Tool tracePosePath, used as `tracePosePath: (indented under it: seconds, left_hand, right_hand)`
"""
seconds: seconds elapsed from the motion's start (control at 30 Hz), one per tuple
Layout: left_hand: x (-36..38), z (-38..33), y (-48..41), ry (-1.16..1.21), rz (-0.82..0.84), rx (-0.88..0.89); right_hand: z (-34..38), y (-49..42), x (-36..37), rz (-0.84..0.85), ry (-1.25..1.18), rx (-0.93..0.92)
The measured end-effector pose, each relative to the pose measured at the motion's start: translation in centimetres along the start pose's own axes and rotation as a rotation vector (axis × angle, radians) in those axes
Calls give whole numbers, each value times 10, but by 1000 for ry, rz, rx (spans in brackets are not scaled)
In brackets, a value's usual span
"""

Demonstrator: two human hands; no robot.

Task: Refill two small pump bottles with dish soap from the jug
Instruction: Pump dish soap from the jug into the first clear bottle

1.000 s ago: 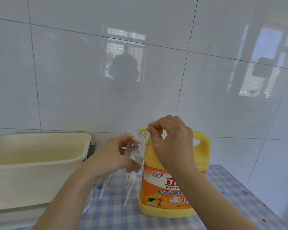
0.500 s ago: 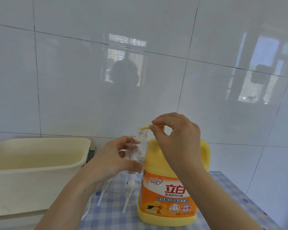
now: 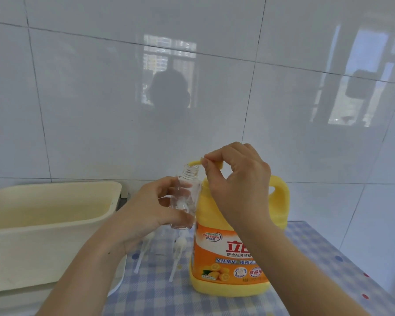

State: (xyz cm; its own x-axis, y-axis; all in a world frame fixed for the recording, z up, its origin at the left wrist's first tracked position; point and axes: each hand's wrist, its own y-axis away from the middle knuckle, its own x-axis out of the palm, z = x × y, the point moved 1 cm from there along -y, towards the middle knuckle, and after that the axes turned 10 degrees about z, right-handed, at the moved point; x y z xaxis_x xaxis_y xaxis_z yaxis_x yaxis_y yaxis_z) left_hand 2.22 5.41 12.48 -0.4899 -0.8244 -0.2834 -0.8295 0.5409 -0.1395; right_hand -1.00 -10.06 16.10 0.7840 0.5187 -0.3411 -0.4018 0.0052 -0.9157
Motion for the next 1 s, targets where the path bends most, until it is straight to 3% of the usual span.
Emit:
tracePosePath:
  seconds: [0.37, 1.0]
  left_hand:
    - [3, 0, -1, 19, 39, -33]
    - [8, 1, -1, 15, -10, -77]
  right_hand:
    - [-5, 15, 10, -64, -7, -29]
    - [-5, 21, 9, -34, -32, -14]
